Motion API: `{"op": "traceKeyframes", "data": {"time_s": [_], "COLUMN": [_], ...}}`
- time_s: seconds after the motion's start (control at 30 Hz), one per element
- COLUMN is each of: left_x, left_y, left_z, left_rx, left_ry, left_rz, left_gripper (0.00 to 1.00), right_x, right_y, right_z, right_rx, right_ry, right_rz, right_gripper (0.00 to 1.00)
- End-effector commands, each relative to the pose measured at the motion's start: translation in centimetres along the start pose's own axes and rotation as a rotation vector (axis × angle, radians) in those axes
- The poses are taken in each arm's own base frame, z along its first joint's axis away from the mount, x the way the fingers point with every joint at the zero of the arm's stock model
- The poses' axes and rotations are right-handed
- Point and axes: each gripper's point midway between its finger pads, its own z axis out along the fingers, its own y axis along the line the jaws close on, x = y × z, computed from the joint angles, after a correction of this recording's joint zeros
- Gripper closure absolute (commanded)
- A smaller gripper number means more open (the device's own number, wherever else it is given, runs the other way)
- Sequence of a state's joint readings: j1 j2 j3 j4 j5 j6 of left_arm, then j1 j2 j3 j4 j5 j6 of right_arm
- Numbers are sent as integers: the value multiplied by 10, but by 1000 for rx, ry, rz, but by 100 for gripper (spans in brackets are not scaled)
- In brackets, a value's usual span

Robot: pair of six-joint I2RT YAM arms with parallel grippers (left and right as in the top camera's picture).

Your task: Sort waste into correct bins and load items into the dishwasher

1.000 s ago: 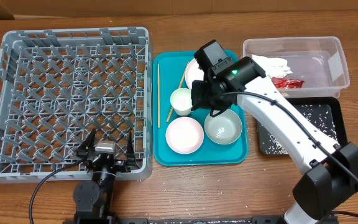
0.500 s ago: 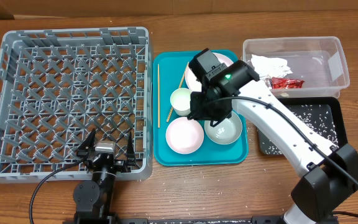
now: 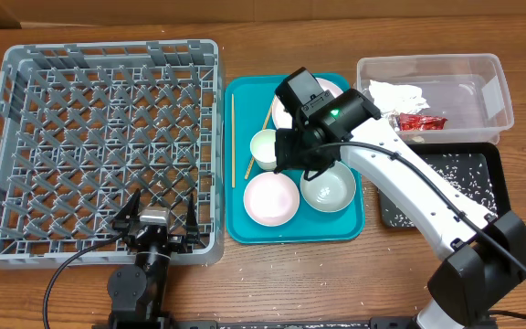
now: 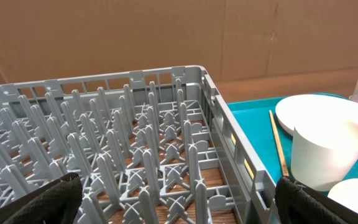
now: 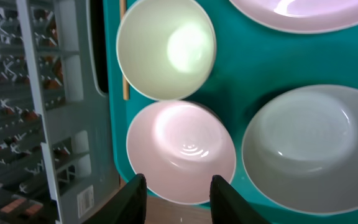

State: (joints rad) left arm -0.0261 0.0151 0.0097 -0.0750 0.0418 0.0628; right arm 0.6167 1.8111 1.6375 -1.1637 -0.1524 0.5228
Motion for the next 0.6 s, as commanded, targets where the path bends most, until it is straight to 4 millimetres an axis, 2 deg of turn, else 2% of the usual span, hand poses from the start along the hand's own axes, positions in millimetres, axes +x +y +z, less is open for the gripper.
{"op": "traceKeyframes", "data": {"time_s": [0.0,0.1,0.3,0.4,0.57], "left_x": [1,0,-24,-46,-95], "left_y": [0,0,-1,-3,-1], "left_z": [0,0,-4,-12,-32], "left_rx": [-1,-1,15,31,31], "left_ry": [-3,-8,-65,-69,-32], "left_rz": [12,8,-94,-101,-135], "left_gripper": [0,0,0,0,0], "right_x": [-9,-22,-40,-43,-49], "right_y": [8,13,1,-12,-29], "right_z": [-9,-8,9,25,50], "right_rx": [-34,-45,18,59,86], "right_ry": [-54,-106,-150,-131,-88], "right_rz": [-18,-11,51,116,181], "right_gripper": [62,60,59,59,59]}}
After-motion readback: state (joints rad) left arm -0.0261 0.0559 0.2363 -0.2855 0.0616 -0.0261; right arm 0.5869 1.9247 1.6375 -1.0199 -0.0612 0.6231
